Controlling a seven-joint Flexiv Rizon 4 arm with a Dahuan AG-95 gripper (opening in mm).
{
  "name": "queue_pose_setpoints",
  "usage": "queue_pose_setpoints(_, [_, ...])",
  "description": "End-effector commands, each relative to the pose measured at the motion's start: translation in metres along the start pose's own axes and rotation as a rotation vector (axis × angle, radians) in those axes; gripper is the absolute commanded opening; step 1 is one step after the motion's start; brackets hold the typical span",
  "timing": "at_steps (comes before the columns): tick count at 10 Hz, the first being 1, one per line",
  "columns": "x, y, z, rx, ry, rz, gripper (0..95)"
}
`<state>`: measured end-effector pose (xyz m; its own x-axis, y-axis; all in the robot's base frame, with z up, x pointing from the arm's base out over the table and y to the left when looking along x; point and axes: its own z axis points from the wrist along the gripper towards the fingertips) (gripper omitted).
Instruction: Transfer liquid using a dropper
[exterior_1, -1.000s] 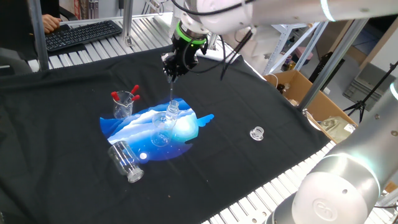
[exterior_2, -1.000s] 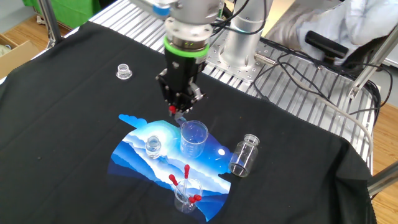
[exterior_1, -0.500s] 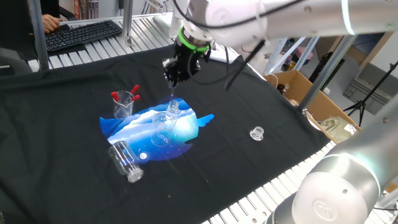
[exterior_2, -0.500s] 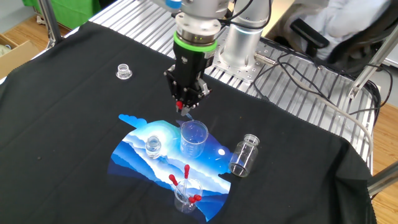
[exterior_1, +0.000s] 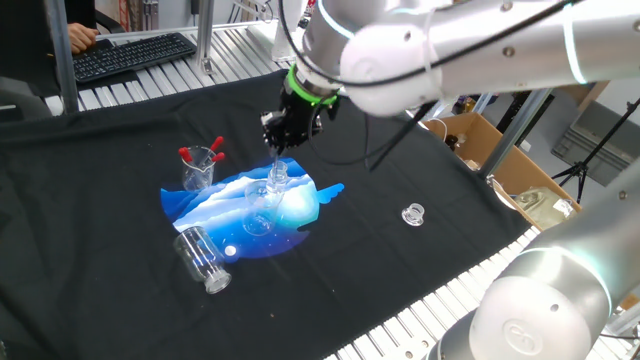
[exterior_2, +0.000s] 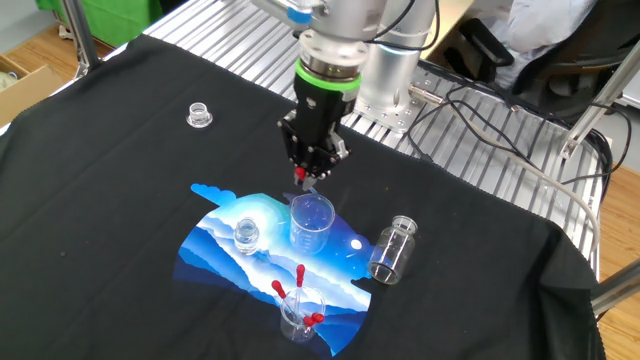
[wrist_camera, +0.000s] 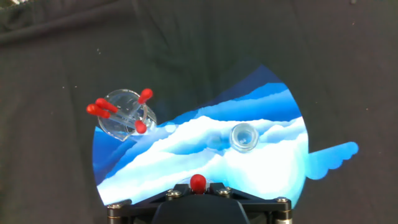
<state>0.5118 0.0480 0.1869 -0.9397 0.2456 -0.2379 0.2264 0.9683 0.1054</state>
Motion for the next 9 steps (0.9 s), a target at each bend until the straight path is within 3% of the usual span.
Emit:
queue_pose_setpoints(1, [0.002,-0.001,0.008,0.001,-0.024,0.007,0.0])
queue_pose_setpoints(7, [0.008,-0.001,0.043,-0.004,-0.077,0.024,0.0])
queue_pose_setpoints(9, [0.009,-0.002,0.051,-0.005,-0.082,0.024,0.0])
